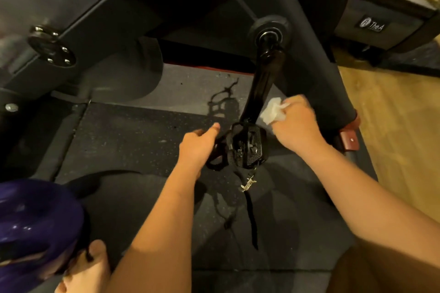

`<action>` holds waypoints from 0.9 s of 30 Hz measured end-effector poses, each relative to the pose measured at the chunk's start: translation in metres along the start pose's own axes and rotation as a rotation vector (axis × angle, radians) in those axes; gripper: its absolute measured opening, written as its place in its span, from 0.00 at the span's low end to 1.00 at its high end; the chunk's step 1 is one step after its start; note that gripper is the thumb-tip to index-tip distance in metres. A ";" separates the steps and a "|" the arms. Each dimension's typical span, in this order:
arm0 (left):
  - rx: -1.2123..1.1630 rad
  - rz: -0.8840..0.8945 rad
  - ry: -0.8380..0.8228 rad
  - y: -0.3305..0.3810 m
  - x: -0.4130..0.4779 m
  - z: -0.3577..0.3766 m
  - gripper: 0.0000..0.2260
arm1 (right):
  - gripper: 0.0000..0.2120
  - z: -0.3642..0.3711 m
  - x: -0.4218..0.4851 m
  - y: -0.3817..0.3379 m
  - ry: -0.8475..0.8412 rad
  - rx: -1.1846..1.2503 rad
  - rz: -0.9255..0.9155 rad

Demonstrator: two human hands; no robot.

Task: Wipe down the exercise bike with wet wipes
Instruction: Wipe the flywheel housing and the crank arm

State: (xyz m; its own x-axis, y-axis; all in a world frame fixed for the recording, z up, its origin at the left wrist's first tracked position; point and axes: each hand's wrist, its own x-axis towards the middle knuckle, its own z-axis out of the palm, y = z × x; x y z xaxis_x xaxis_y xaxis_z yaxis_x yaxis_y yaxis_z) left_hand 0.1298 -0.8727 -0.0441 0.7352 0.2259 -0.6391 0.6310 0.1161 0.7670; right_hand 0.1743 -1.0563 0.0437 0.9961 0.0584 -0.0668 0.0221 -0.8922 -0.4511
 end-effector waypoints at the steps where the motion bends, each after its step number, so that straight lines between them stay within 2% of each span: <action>1: 0.026 0.033 0.041 0.004 0.000 -0.005 0.20 | 0.06 -0.003 -0.002 0.000 0.166 0.054 -0.082; 2: 0.064 0.069 0.079 0.005 0.002 -0.010 0.14 | 0.06 -0.005 -0.006 -0.002 0.243 0.030 -0.204; 3: 0.087 0.095 0.114 0.004 0.003 -0.013 0.11 | 0.07 -0.005 -0.010 -0.001 0.222 -0.029 -0.319; 4: 0.096 0.116 0.126 0.002 0.004 -0.016 0.11 | 0.08 -0.003 -0.015 0.002 0.157 -0.074 -0.373; 6: -0.010 0.145 0.128 0.000 0.003 -0.016 0.11 | 0.07 0.006 -0.021 0.010 0.019 -0.113 -0.354; 7: -0.092 0.139 0.115 -0.001 0.001 -0.013 0.11 | 0.06 0.011 -0.023 0.014 0.015 -0.110 -0.381; 10: -0.237 0.113 0.093 -0.002 0.000 -0.006 0.09 | 0.01 0.021 -0.031 0.027 -0.090 -0.194 -0.612; 13: -0.281 0.069 0.031 -0.004 -0.003 0.001 0.07 | 0.08 0.011 -0.043 0.041 -0.299 -0.314 -0.804; 15: -0.272 0.053 0.011 -0.005 -0.004 0.002 0.06 | 0.13 0.003 -0.045 0.045 -0.324 -0.381 -0.888; 17: -0.275 0.061 -0.013 -0.006 -0.005 0.001 0.06 | 0.09 0.003 -0.031 0.047 -0.237 -0.415 -0.859; 20: -0.284 0.090 -0.039 -0.005 -0.005 -0.003 0.07 | 0.07 0.015 -0.010 0.039 -0.154 -0.331 -0.598; 22: -0.289 0.102 -0.052 -0.004 -0.006 -0.005 0.07 | 0.03 0.026 -0.014 0.030 -0.123 -0.262 -0.540; 24: -0.309 0.097 -0.065 -0.004 -0.007 -0.007 0.07 | 0.05 0.031 -0.032 0.023 -0.082 -0.260 -0.705; 27: -0.342 0.079 -0.069 -0.005 -0.008 -0.007 0.07 | 0.15 0.027 -0.050 0.020 -0.207 -0.361 -0.936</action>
State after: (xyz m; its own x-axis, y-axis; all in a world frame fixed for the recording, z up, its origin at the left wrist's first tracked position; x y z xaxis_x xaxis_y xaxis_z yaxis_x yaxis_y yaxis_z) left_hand 0.1190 -0.8678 -0.0430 0.8010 0.1824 -0.5701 0.4607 0.4203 0.7817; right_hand 0.1230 -1.0649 0.0142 0.5323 0.8465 0.0071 0.8420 -0.5285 -0.1084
